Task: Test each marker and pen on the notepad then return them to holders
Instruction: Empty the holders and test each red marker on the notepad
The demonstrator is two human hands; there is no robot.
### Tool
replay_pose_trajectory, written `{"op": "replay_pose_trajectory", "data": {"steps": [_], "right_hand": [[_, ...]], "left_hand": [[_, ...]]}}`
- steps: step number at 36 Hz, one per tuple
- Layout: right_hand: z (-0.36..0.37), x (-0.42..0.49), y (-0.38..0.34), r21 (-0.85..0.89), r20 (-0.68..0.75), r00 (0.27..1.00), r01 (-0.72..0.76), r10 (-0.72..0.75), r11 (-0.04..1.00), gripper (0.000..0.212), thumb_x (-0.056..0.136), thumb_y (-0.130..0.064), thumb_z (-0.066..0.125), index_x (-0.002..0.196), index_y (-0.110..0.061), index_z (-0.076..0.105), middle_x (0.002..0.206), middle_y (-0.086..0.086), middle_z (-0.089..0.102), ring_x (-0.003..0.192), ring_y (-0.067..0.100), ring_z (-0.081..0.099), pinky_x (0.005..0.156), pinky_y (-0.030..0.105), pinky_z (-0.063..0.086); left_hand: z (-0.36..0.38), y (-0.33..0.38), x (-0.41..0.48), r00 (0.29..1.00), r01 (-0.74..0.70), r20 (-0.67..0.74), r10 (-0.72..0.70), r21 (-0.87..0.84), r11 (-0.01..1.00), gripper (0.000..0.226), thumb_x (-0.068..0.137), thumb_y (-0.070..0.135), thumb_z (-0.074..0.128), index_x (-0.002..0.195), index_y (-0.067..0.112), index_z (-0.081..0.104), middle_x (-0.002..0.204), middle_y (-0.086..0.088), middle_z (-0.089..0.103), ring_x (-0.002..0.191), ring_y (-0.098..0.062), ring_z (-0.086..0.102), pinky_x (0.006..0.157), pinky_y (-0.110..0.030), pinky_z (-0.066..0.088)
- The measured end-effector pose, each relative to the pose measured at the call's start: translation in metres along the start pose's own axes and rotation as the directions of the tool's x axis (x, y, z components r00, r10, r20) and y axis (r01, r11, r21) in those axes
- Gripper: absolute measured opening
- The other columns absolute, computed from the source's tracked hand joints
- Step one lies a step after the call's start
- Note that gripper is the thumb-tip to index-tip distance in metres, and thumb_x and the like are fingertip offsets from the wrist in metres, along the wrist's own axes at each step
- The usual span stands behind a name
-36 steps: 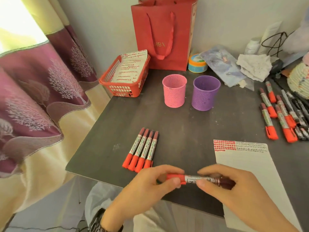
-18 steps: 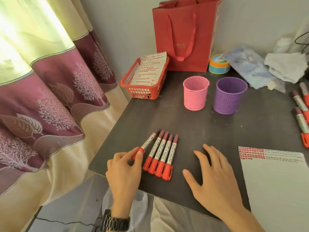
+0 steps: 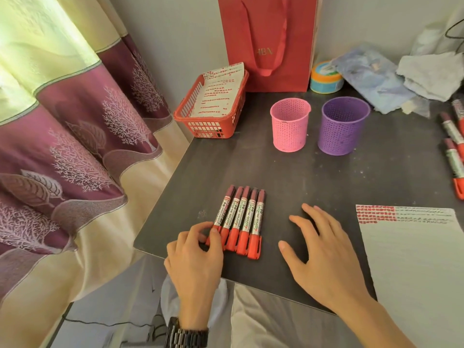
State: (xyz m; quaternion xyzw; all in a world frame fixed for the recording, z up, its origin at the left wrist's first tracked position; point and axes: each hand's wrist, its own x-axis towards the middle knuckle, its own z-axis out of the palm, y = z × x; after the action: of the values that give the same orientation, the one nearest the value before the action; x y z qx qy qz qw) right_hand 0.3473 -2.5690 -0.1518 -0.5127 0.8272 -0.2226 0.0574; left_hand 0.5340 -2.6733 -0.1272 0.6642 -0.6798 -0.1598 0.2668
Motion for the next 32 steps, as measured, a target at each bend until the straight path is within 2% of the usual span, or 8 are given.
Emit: {"op": "replay_pose_trajectory", "data": {"steps": [7, 10, 13, 15, 18, 20, 28, 32], "right_hand": [[-0.003, 0.000, -0.001, 0.035, 0.015, 1.000, -0.005, 0.005, 0.999, 0.052, 0.089, -0.056, 0.059, 0.133, -0.028, 0.059, 0.154, -0.002, 0.045, 0.146, 0.022, 0.036, 0.110, 0.041, 0.038], [-0.004, 0.000, -0.001, 0.035, 0.039, 0.999, -0.013, 0.011, 0.999, 0.053, 0.090, -0.057, 0.057, 0.136, -0.030, 0.056, 0.157, -0.004, 0.040, 0.148, 0.020, 0.031, 0.113, 0.040, 0.035], [-0.004, 0.000, -0.002, 0.033, 0.052, 0.999, -0.011, 0.010, 0.999, 0.053, 0.091, -0.057, 0.056, 0.137, -0.031, 0.055, 0.159, -0.005, 0.037, 0.150, 0.018, 0.027, 0.115, 0.038, 0.032], [-0.005, 0.000, -0.002, 0.036, 0.052, 0.999, -0.012, 0.010, 0.999, 0.053, 0.091, -0.057, 0.057, 0.137, -0.030, 0.055, 0.159, -0.005, 0.037, 0.150, 0.018, 0.027, 0.115, 0.039, 0.033], [-0.004, 0.000, -0.001, 0.038, 0.057, 0.998, -0.011, 0.009, 0.999, 0.054, 0.091, -0.058, 0.057, 0.137, -0.031, 0.054, 0.159, -0.005, 0.037, 0.150, 0.018, 0.026, 0.115, 0.040, 0.033], [-0.004, 0.000, 0.000, 0.037, 0.058, 0.998, -0.014, 0.012, 0.999, 0.054, 0.091, -0.059, 0.056, 0.138, -0.031, 0.054, 0.159, -0.005, 0.036, 0.150, 0.018, 0.026, 0.115, 0.040, 0.033], [-0.001, 0.000, 0.002, 0.029, 0.019, 1.000, -0.008, 0.007, 1.000, 0.054, 0.089, -0.061, 0.050, 0.134, -0.032, 0.056, 0.156, -0.004, 0.042, 0.147, 0.020, 0.033, 0.111, 0.037, 0.033], [-0.002, 0.000, 0.001, 0.024, 0.006, 1.000, -0.004, 0.003, 1.000, 0.054, 0.089, -0.062, 0.048, 0.133, -0.033, 0.056, 0.155, -0.005, 0.043, 0.147, 0.018, 0.034, 0.109, 0.032, 0.026]], "left_hand": [[0.002, -0.003, -0.009, 0.997, -0.082, -0.009, 0.082, -0.002, 0.997, 0.027, 0.091, 0.049, 0.051, 0.113, 0.036, 0.062, 0.108, 0.014, 0.056, 0.108, -0.017, 0.046, 0.091, -0.043, 0.039], [0.001, -0.005, -0.016, 0.982, -0.187, -0.005, 0.186, -0.046, 0.981, 0.049, 0.087, 0.057, 0.045, 0.125, 0.030, 0.059, 0.129, 0.008, 0.054, 0.119, -0.018, 0.046, 0.096, -0.041, 0.040], [0.002, -0.004, -0.023, 0.938, -0.341, 0.051, 0.342, -0.022, 0.940, 0.060, 0.091, 0.059, 0.042, 0.141, 0.027, 0.049, 0.152, 0.005, 0.039, 0.142, -0.015, 0.031, 0.112, -0.041, 0.030], [0.005, -0.002, -0.028, 0.893, -0.436, 0.126, 0.432, 0.005, 0.900, 0.065, 0.094, 0.061, 0.038, 0.150, 0.028, 0.039, 0.160, 0.007, 0.027, 0.150, -0.012, 0.017, 0.120, -0.043, 0.019], [0.012, 0.000, -0.030, 0.845, -0.498, 0.234, 0.480, 0.020, 0.867, 0.068, 0.095, 0.067, 0.032, 0.155, 0.037, 0.022, 0.163, 0.014, 0.015, 0.151, -0.008, 0.004, 0.121, -0.044, 0.007], [0.016, 0.000, -0.030, 0.844, -0.489, 0.271, 0.463, 0.031, 0.872, 0.068, 0.094, 0.070, 0.027, 0.155, 0.042, 0.015, 0.163, 0.017, 0.011, 0.151, -0.005, 0.000, 0.122, -0.046, 0.005], [0.019, 0.000, -0.028, 0.851, -0.475, 0.293, 0.436, 0.077, 0.876, 0.070, 0.094, 0.070, 0.027, 0.155, 0.038, 0.019, 0.163, 0.018, 0.012, 0.151, -0.004, 0.000, 0.122, -0.044, 0.005], [0.019, 0.002, -0.028, 0.854, -0.470, 0.295, 0.429, 0.084, 0.878, 0.071, 0.093, 0.070, 0.028, 0.155, 0.037, 0.022, 0.163, 0.018, 0.013, 0.151, -0.004, 0.001, 0.121, -0.043, 0.004]]}}
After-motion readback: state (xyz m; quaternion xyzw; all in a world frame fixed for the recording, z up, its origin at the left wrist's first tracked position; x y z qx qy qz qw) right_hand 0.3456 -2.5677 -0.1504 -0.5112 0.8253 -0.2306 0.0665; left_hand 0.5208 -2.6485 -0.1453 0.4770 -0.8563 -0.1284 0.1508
